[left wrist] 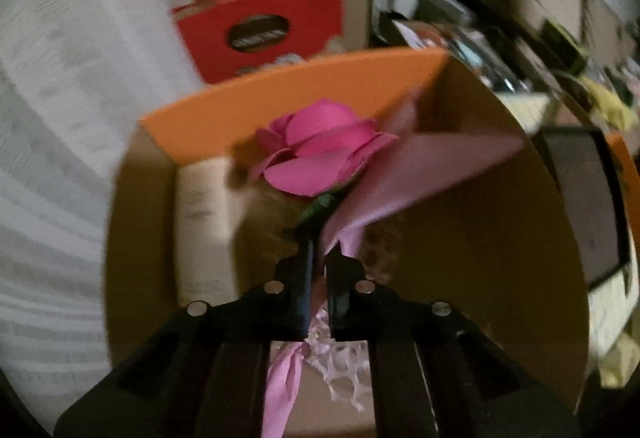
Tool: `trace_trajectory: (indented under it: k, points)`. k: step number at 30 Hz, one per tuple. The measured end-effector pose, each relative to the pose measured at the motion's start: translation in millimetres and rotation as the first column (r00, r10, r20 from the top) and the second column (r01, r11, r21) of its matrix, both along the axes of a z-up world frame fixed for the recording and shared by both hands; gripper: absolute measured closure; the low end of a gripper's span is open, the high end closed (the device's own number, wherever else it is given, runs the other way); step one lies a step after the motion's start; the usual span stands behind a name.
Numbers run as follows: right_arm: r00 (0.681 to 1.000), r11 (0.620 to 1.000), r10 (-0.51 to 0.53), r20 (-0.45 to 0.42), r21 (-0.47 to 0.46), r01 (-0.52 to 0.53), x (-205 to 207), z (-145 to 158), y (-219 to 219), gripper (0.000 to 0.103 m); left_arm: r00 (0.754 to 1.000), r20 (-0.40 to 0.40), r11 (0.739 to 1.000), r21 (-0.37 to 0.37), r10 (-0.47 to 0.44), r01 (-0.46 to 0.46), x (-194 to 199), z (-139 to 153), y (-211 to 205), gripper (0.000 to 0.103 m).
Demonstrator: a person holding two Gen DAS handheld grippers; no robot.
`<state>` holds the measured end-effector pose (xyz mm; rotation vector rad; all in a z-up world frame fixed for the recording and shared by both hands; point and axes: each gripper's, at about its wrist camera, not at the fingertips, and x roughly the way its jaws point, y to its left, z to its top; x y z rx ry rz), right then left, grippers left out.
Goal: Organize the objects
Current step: 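Withdraw both grippers from the cardboard box toward the black tray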
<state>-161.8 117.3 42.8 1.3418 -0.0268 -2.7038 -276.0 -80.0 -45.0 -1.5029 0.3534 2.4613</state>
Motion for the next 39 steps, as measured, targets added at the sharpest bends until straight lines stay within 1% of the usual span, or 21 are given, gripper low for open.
trace_trajectory:
  k: [3, 5, 6, 8, 9, 11, 12, 13, 15, 17, 18, 19, 21, 24, 26, 28, 30, 32, 35, 37, 39]
  points:
    - [1.000, 1.000, -0.006, 0.001, -0.005, 0.006, 3, 1, 1, 0.026, 0.999, 0.000, 0.996, -0.072, -0.053, 0.053, 9, -3, 14, 0.099]
    - [1.000, 1.000, -0.008, -0.001, -0.006, 0.008, 5, 2, 3, 0.027, 0.996, 0.018, 0.992, -0.090, -0.088, 0.089, 13, -4, 19, 0.100]
    - [1.000, 1.000, -0.010, -0.002, -0.005, 0.010, 6, 2, 3, 0.027, 0.995, 0.020, 0.990, -0.100, -0.095, 0.097, 14, -3, 21, 0.100]
    - [1.000, 1.000, -0.017, -0.002, -0.009, 0.017, 8, 2, 6, 0.027, 0.997, 0.014, 0.989, -0.119, -0.082, 0.083, 15, 0, 22, 0.100]
    - [1.000, 1.000, -0.021, -0.003, -0.014, 0.021, 8, 3, 8, 0.027, 0.997, 0.007, 0.990, -0.121, -0.073, 0.073, 14, 2, 20, 0.097]
    - [0.999, 0.999, -0.032, -0.003, -0.020, 0.032, 10, 4, 12, 0.027, 0.999, -0.021, 0.989, -0.143, -0.037, 0.033, 16, 9, 17, 0.087]
    - [0.999, 0.999, -0.039, -0.003, -0.022, 0.039, 10, 4, 15, 0.027, 0.999, -0.032, 0.990, -0.143, -0.025, 0.020, 18, 13, 15, 0.073]
    - [0.999, 0.999, -0.047, -0.002, -0.023, 0.047, 12, 5, 18, 0.027, 0.999, -0.052, 0.991, -0.131, -0.016, 0.009, 21, 18, 11, 0.061]
    - [0.998, 0.997, -0.066, -0.002, -0.027, 0.066, 14, 5, 25, 0.027, 0.995, -0.095, 0.994, -0.105, 0.007, -0.017, 31, 30, 4, 0.053]
    - [0.996, 0.996, -0.084, 0.001, -0.031, 0.084, 17, 5, 33, 0.027, 0.992, -0.121, 0.995, -0.087, 0.037, -0.048, 38, 40, -3, 0.050]
    - [0.996, 0.995, -0.094, 0.001, -0.033, 0.094, 19, 5, 37, 0.027, 0.990, -0.133, 0.996, -0.069, 0.049, -0.058, 42, 44, -7, 0.046]
    - [0.994, 0.994, -0.106, 0.001, -0.034, 0.106, 21, 6, 43, 0.027, 0.987, -0.146, 0.997, -0.046, 0.061, -0.068, 46, 49, -10, 0.038]
    - [0.991, 0.990, -0.134, -0.001, -0.034, 0.134, 26, 6, 54, 0.027, 0.982, -0.170, 0.996, 0.006, 0.087, -0.087, 55, 61, -16, 0.029]
    - [0.985, 0.985, -0.174, -0.004, -0.011, 0.174, 34, 7, 66, 0.027, 0.975, -0.194, 0.992, 0.081, 0.111, -0.097, 68, 76, -21, 0.026]
    - [0.979, 0.979, -0.203, 0.000, -0.001, 0.203, 40, 6, 78, 0.026, 0.972, -0.202, 0.987, 0.130, 0.117, -0.092, 80, 85, -21, 0.021]
    - [0.973, 0.973, -0.230, 0.007, 0.005, 0.230, 46, 4, 88, 0.024, 0.972, -0.205, 0.982, 0.170, 0.117, -0.082, 89, 90, -17, 0.016]
    - [0.968, 0.968, -0.251, 0.013, 0.020, 0.251, 51, 0, 97, 0.024, 0.973, -0.202, 0.977, 0.202, 0.110, -0.069, 100, 93, -8, 0.014]
    - [0.962, 0.962, -0.271, 0.019, 0.030, 0.270, 57, -3, 106, 0.023, 0.976, -0.198, 0.974, 0.222, 0.097, -0.051, 107, 95, 3, 0.012]
    - [0.955, 0.955, -0.295, 0.028, 0.037, 0.294, 66, -8, 118, 0.023, 0.979, -0.189, 0.971, 0.238, 0.075, -0.029, 115, 94, 22, 0.006]
    - [0.950, 0.950, -0.310, 0.030, 0.051, 0.308, 72, -10, 124, 0.021, 0.979, -0.193, 0.970, 0.240, 0.071, -0.023, 118, 92, 33, 0.003]
    - [0.946, 0.945, -0.323, 0.032, 0.058, 0.320, 75, -12, 128, 0.019, 0.980, -0.190, 0.968, 0.251, 0.064, -0.015, 119, 91, 44, 0.001]
